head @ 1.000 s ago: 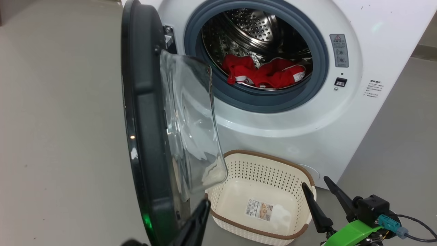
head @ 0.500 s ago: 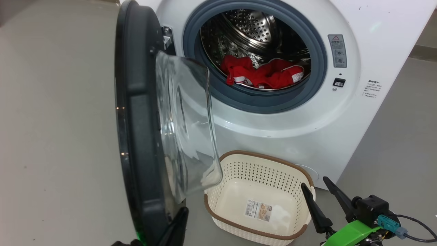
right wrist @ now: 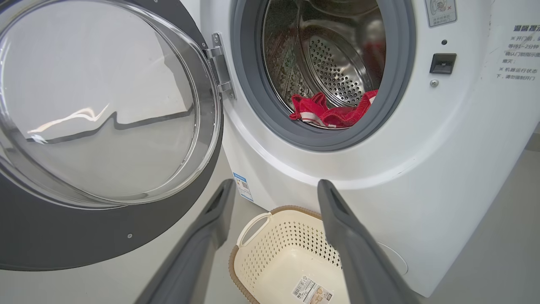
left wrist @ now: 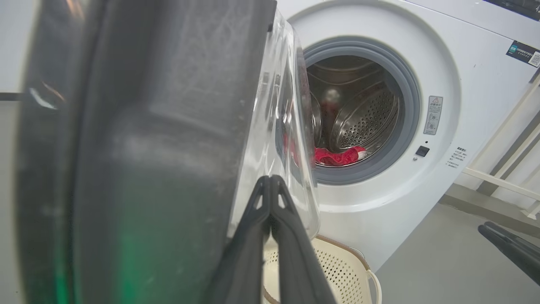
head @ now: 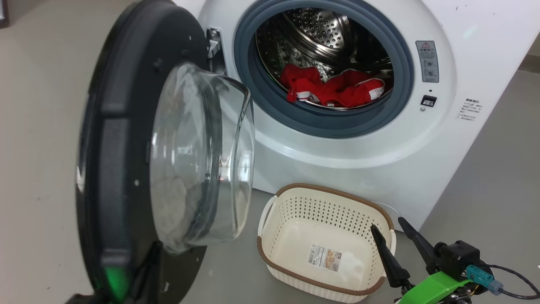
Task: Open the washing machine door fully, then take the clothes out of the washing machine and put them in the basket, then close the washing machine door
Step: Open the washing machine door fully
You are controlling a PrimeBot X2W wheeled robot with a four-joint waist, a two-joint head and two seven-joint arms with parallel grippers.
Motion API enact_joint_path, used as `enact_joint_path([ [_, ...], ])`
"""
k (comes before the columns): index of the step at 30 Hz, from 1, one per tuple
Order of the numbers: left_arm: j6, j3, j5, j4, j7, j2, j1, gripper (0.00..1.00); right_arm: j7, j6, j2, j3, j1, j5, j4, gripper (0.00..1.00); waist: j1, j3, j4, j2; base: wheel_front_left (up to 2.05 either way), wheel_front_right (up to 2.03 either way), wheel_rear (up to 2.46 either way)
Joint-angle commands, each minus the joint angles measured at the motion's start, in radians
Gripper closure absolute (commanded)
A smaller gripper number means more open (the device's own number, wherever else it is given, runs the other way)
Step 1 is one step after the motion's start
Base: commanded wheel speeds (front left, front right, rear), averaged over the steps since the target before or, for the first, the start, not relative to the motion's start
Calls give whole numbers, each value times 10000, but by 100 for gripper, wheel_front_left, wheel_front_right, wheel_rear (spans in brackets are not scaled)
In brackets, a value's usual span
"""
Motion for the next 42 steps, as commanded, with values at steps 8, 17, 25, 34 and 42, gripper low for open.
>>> enact_joint_path([
  [8,394,1436,-380,104,-328,617,-864,100,-93,48,-36,196,-322,-153,-255,0,0,160,-65,0,0,0,0],
  [17,720,2644,-579,1229,-631,1254,-1636,100,-93,48,-44,186,-468,-183,-261,0,0,407,-249,0,0,0,0],
  [25,669,3608,-691,2430,-890,1909,-2389,100,-93,48,-34,187,-642,-247,-263,0,0,717,-460,0,0,0,0],
  [34,284,4494,-639,4128,-994,2518,-3475,100,-93,48,-36,113,-926,-357,-255,0,0,1208,-700,0,0,0,0],
  [42,-395,5565,-133,5438,-1000,2807,-4486,100,-93,48,-36,124,-1148,-456,-280,0,0,1673,-930,0,0,0,0],
])
